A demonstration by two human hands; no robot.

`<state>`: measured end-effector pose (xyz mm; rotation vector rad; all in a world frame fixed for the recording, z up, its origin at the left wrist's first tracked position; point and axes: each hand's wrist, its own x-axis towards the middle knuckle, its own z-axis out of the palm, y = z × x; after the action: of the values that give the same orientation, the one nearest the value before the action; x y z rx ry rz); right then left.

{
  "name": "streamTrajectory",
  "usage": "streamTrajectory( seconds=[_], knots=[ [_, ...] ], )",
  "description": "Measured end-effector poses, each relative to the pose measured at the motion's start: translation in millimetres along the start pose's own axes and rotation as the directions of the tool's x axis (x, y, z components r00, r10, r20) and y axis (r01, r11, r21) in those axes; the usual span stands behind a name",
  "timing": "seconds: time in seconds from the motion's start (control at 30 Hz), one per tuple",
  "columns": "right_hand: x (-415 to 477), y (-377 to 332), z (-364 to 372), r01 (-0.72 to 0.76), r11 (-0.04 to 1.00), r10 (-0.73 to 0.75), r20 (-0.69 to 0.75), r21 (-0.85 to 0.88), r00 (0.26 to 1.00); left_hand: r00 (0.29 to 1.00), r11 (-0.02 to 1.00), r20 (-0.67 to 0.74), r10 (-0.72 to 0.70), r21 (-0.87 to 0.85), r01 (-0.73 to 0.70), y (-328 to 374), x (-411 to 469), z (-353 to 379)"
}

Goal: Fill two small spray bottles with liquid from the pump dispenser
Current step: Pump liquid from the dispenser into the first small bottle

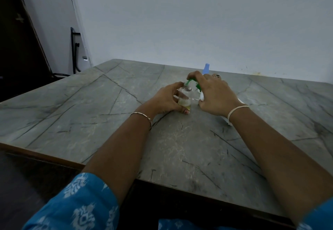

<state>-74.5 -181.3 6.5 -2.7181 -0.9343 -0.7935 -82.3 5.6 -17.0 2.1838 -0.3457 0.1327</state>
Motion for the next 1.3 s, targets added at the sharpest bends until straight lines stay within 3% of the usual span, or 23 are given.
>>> streamTrajectory(
  seconds=[0.67, 0.97, 1.3],
  knots=[
    [-1.2, 0.9, 1.2, 0.003, 1.000, -0.003, -0.019, 0.005, 1.000, 1.000, 1.000, -0.012, -0.010, -0.015, 0.009, -3.2, 2.4, 0.2],
    [-5.2, 0.0, -2.3, -0.007, 0.996, 0.008, 0.006, -0.091, 1.000, 1.000, 0.999, -0.014, -0.019, -0.026, 0.019, -1.5, 0.6, -0.3],
    [-1.7, -0.6, -1.5, -0.012, 1.000, 0.012, -0.012, -0.016, 1.000, 1.000, 1.000, -0.007, 0.004, 0.001, -0.004, 0.2, -0.6, -0.4]
  ],
)
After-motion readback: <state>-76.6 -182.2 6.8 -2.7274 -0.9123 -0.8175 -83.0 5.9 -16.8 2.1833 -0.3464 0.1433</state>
